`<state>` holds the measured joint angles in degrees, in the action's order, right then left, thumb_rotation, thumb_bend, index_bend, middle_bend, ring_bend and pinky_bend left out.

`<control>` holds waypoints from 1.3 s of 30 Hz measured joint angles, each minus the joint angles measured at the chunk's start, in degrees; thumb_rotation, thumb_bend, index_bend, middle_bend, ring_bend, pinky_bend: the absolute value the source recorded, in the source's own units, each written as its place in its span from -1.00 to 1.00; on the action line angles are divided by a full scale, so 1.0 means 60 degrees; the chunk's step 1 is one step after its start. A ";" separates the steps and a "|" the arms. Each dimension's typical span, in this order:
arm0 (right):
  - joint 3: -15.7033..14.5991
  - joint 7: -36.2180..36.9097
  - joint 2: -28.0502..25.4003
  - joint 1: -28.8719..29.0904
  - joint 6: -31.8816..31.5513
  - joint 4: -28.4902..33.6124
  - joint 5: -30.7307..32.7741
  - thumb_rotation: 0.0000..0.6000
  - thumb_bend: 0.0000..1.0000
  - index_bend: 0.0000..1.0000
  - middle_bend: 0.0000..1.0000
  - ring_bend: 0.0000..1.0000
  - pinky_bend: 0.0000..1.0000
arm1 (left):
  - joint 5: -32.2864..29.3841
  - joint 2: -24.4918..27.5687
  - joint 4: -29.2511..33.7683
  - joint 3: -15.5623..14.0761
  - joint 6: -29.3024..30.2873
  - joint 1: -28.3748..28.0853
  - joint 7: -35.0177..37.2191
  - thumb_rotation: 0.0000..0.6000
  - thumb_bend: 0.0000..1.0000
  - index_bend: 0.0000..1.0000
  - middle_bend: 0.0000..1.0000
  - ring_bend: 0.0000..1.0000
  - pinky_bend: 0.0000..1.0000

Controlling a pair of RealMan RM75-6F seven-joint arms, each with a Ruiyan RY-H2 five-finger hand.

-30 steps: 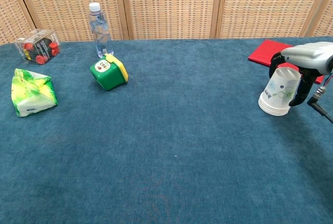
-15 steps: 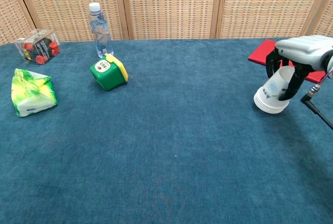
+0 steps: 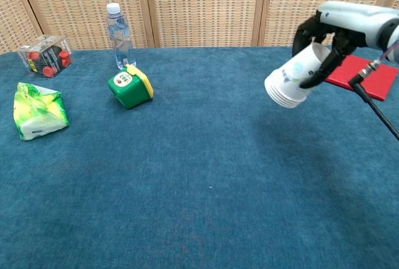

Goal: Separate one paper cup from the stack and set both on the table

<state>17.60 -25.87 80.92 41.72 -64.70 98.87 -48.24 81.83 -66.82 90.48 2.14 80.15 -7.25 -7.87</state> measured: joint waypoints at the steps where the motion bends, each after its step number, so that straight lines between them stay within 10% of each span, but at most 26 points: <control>1: 0.0059 0.0025 0.0008 0.0029 -0.0016 0.0098 0.0022 1.00 -0.67 0.38 0.13 -0.16 0.31 | -0.0023 -0.0014 -0.0028 -0.0002 -0.0042 -0.0009 0.0027 1.00 -0.63 -1.00 -1.00 -1.00 -1.00; 30: 0.2092 -0.0313 0.0433 0.2049 -0.0574 0.1935 0.2604 1.00 -0.67 0.39 0.16 -0.13 0.36 | -0.0271 -0.0432 -0.0640 0.0066 -0.0683 -0.0304 0.0958 1.00 -0.63 -1.00 -1.00 -1.00 -1.00; 39: 0.2081 -0.0263 0.0210 0.2276 -0.0571 0.1854 0.2999 1.00 -0.67 0.39 0.16 -0.13 0.36 | 0.0046 -0.0978 -0.0650 0.0318 -0.0650 -0.0482 0.3957 1.00 -0.63 -1.00 -1.00 -1.00 -1.00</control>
<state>30.08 -27.45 82.18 55.38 -68.13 109.99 -30.24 82.10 -72.69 86.58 4.05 76.25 -10.15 15.87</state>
